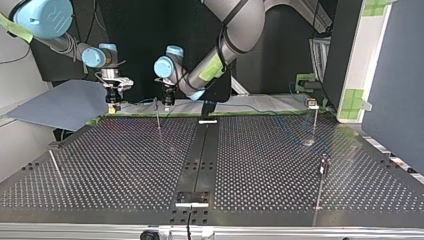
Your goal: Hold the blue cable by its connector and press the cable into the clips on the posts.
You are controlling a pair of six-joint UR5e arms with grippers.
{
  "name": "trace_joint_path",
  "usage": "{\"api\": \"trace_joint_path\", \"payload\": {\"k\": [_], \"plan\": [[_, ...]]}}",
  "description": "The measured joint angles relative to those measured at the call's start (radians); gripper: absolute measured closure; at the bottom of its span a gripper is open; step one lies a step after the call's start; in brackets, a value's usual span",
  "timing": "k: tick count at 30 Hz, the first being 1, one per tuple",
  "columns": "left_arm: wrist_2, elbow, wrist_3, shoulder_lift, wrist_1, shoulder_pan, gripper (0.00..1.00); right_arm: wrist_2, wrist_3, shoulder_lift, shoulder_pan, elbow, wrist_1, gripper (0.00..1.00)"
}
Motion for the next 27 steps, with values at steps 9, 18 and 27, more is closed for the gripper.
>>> {"api": "trace_joint_path", "payload": {"k": [9, 18, 27], "plan": [[0.008, -0.025, 0.000, -0.004, 0.075, 0.002, 1.00, 0.000, 0.001, 0.000, 0.004, -0.001, -0.006, 1.00], [0.026, 0.035, -0.001, -0.073, 0.049, -0.008, 1.00, 0.000, 0.002, 0.000, 0.007, -0.002, -0.016, 1.00], [0.043, 0.057, -0.007, -0.090, 0.030, 0.013, 1.00, 0.003, 0.007, 0.000, 0.006, -0.019, -0.015, 1.00]]}}
